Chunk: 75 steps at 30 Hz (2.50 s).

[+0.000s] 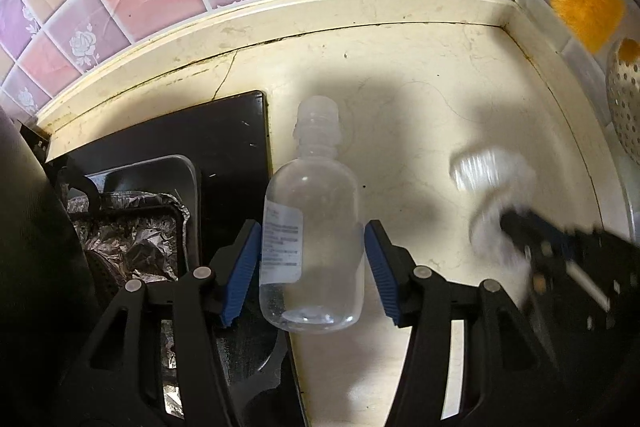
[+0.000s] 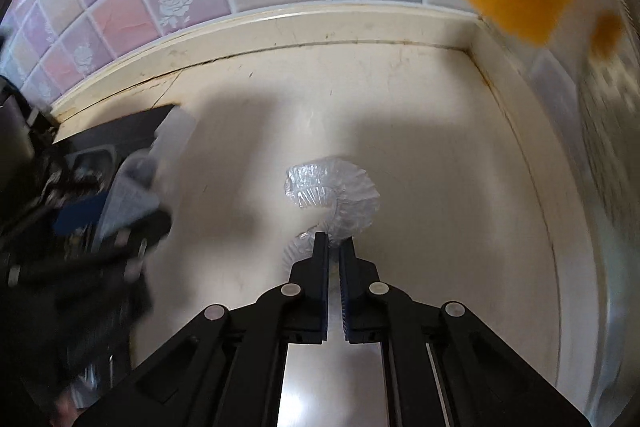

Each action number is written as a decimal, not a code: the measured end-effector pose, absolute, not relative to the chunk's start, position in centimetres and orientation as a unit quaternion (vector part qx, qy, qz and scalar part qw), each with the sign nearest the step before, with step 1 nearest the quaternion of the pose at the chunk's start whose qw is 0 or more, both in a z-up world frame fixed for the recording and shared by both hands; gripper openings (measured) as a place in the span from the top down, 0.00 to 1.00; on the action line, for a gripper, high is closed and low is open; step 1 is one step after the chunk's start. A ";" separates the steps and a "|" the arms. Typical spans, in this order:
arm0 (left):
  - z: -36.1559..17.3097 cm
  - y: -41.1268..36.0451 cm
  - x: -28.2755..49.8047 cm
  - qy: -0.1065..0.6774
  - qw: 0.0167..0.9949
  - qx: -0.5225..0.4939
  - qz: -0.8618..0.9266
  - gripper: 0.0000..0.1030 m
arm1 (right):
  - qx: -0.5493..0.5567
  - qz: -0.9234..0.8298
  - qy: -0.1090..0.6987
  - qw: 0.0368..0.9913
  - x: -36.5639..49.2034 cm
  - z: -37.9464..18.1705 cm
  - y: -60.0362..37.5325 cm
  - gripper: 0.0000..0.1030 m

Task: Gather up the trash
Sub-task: 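Grasp the clear plastic bottle with the left gripper while the right gripper grasps the crumpled plastic wrap, then carry the bottle and plastic wrap down over the bin and open both grippers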

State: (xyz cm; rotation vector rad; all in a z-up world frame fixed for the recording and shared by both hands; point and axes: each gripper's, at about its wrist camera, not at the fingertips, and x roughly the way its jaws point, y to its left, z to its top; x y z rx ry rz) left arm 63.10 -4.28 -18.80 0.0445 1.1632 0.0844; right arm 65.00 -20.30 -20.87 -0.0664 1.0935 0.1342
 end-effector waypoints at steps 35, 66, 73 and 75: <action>-12.2 -0.1 20.7 0.509 0.847 0.005 -0.151 0.55 | 0.095 0.021 0.518 0.850 16.2 -17.8 -18.7 0.96; -52.9 2.5 8.5 0.674 0.732 -0.052 -0.087 0.50 | 0.141 -0.003 0.727 0.672 5.9 -57.4 -14.9 0.90; -56.7 3.7 8.6 0.689 0.721 -0.050 -0.056 0.45 | 0.136 -0.013 0.720 0.680 7.0 -58.6 -15.6 0.62; -57.1 4.3 8.6 0.696 0.714 -0.055 -0.044 0.45 | 0.134 -0.014 0.724 0.676 6.9 -58.6 -15.6 0.62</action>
